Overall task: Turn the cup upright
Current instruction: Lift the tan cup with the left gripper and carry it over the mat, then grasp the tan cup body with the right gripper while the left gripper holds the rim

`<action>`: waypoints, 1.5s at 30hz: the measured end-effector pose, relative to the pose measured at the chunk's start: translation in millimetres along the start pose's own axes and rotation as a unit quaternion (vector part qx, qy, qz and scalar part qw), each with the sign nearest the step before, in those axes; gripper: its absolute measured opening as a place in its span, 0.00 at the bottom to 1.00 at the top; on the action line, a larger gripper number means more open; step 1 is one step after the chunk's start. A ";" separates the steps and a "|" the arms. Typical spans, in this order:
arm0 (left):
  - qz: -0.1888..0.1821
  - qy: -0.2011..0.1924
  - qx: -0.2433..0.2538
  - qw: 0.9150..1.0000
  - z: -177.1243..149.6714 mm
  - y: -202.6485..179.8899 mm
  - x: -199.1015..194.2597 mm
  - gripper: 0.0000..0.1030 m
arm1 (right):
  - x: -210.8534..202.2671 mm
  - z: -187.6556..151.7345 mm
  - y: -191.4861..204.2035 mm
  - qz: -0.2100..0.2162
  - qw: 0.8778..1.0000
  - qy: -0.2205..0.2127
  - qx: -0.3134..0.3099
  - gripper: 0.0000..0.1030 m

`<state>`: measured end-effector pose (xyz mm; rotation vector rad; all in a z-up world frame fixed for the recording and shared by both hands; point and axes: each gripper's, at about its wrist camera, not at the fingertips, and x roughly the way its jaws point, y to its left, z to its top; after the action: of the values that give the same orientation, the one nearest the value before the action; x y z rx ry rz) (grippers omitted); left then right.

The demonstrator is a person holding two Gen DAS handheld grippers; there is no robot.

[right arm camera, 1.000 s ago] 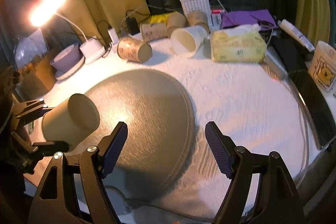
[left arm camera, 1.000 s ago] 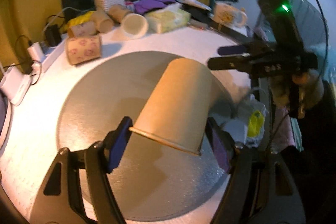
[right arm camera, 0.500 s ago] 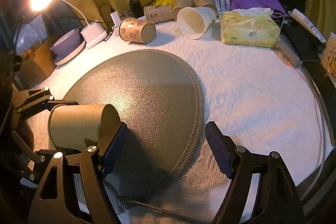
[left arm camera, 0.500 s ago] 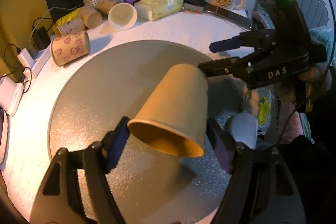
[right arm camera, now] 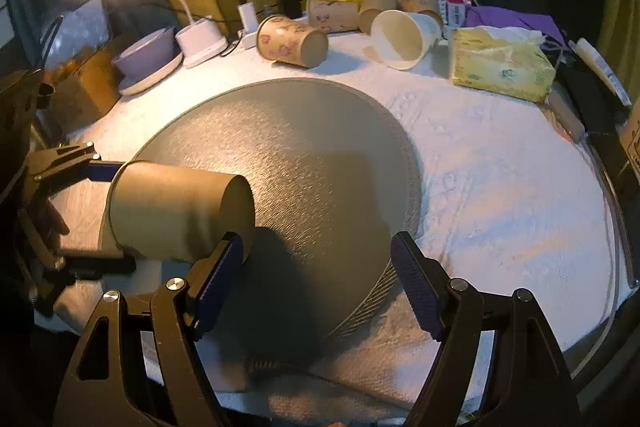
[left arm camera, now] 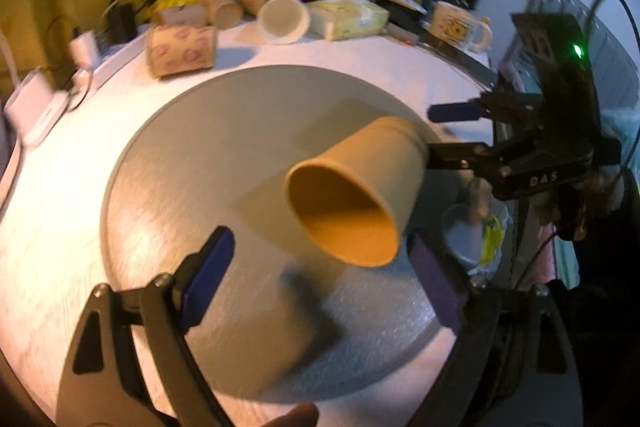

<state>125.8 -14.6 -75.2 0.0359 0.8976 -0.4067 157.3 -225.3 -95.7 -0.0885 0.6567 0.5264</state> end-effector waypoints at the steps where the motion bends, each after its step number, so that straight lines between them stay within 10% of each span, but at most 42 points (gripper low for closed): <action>1: 0.002 -0.006 -0.015 1.000 -3.7 4.2 -3.7 0.86 | -0.7 -0.8 2.4 -0.001 1.000 0.002 -0.006 0.77; 23: -0.027 -0.139 -0.158 0.977 -48.9 43.6 -36.1 0.86 | -7.8 37.6 74.8 0.000 0.980 0.004 -0.200 0.77; 45: -0.026 -0.181 -0.256 0.949 -68.4 77.4 -48.7 0.86 | 73.2 67.2 143.1 -0.054 0.932 0.132 -0.334 0.77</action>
<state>75.2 86.5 -91.5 -0.5264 0.6185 -0.2092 173.1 -53.1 -74.5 -0.8466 0.7040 0.6194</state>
